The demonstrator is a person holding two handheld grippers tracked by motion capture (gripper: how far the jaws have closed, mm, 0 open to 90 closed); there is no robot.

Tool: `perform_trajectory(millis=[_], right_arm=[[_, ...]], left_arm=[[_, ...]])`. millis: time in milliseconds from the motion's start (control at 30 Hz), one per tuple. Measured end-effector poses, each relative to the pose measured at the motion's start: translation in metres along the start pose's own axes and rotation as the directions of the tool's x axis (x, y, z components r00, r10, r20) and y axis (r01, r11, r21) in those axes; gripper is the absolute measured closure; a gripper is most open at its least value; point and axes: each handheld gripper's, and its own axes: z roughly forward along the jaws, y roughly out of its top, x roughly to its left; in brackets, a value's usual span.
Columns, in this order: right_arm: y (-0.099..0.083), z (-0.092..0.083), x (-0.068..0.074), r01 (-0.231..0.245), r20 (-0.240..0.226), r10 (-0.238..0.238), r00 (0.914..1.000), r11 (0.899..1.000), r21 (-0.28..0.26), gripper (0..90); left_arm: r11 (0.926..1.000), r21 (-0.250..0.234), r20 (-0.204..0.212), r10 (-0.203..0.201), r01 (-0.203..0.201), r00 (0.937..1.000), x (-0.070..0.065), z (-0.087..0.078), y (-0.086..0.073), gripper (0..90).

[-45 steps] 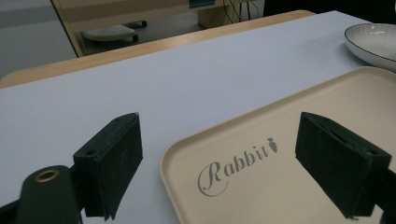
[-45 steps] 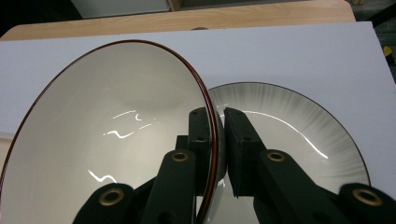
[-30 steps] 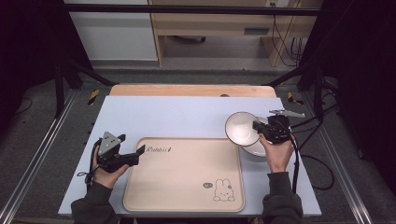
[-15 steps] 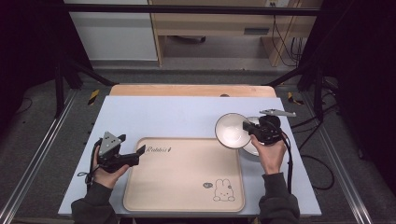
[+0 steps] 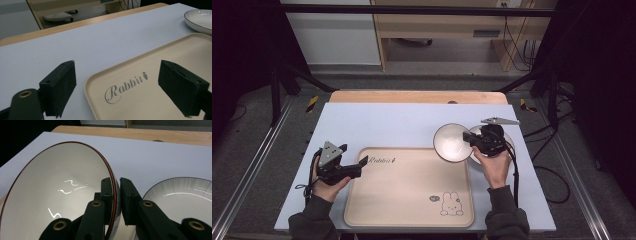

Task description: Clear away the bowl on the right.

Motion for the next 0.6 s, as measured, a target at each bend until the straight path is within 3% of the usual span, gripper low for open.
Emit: perform_trajectory(millis=[600], right_arm=[[-0.003,0.018,0.021,0.040,-0.055,-0.038,0.9977,0.999,0.026,81.2]], left_arm=[[1.0000,0.000,0.001,0.003,-0.003,1.0000,-0.001,0.000,0.000,14.4]])
